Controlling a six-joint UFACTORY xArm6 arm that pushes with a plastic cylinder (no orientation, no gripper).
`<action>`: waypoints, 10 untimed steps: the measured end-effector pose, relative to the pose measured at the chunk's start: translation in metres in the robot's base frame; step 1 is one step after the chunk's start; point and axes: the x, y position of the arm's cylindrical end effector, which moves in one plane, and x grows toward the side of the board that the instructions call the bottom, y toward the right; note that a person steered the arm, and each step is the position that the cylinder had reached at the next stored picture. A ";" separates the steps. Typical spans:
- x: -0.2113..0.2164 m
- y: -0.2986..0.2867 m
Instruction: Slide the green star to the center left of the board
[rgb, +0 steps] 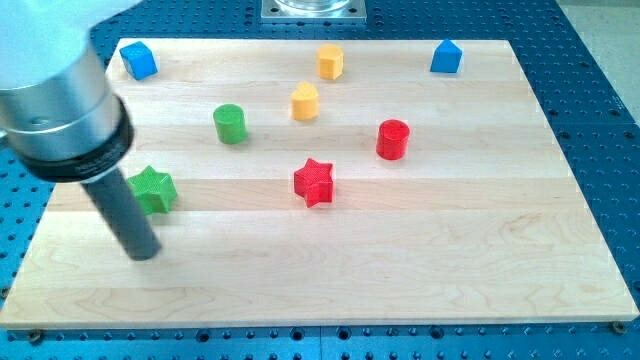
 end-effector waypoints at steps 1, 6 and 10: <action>-0.037 -0.016; -0.071 -0.044; -0.107 0.021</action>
